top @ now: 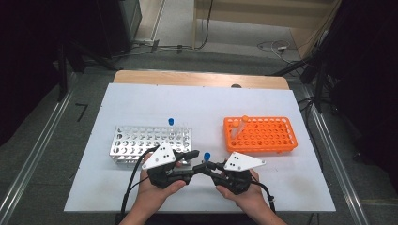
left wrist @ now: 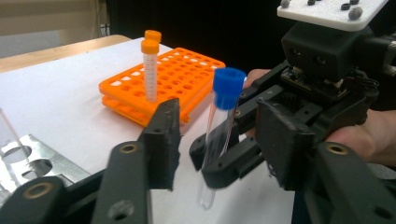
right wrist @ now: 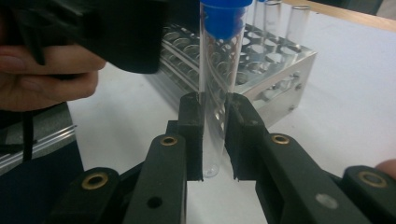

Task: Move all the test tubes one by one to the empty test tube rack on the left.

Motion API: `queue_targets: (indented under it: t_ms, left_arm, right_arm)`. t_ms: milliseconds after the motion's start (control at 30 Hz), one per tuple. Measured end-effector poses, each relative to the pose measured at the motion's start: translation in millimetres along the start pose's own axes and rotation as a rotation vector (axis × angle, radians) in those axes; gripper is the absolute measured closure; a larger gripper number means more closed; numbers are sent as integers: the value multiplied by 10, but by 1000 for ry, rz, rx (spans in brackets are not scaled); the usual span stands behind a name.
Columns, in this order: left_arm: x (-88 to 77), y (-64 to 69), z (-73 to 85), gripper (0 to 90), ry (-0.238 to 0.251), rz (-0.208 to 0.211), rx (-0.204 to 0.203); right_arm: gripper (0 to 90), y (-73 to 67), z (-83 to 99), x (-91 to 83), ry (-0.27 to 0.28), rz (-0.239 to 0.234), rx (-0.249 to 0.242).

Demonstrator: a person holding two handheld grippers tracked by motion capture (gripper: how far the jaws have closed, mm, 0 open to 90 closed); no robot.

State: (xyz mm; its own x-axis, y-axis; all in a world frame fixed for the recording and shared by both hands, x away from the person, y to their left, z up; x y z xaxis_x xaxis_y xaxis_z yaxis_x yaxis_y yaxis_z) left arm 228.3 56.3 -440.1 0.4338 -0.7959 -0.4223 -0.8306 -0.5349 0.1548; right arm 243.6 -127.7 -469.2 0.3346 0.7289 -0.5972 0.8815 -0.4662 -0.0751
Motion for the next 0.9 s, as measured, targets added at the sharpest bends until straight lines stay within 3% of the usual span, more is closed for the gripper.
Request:
queue_targets:
  t_ms: [400,767,900]
  left_arm:
    - [57,44,5,738,-18,3,32]
    - [54,37,6,766,-18,-22,42]
    - [19,12,-1,766,-10,-30,34]
  right_arm:
    - [754,-106,-18,55,-9,-28,-36]
    - [744,-84,-11,55,-16,-36,-32]
    - [663,-53,-10,29,-12,-54,-29]
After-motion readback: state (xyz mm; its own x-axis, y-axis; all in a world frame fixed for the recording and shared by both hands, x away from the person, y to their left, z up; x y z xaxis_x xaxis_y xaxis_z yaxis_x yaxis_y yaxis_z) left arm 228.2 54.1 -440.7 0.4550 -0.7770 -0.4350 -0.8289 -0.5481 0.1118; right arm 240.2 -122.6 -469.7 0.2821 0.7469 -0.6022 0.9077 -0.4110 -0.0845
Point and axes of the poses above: each handheld gripper's, and its own axes: x roughly forward along the jaws, z roughly out of its underside, y roughly to its right, the point moved 3 cm from there along x, roughly forward along the jaws, and after that the axes turned 10 degrees about -y, right-handed, at the moved point
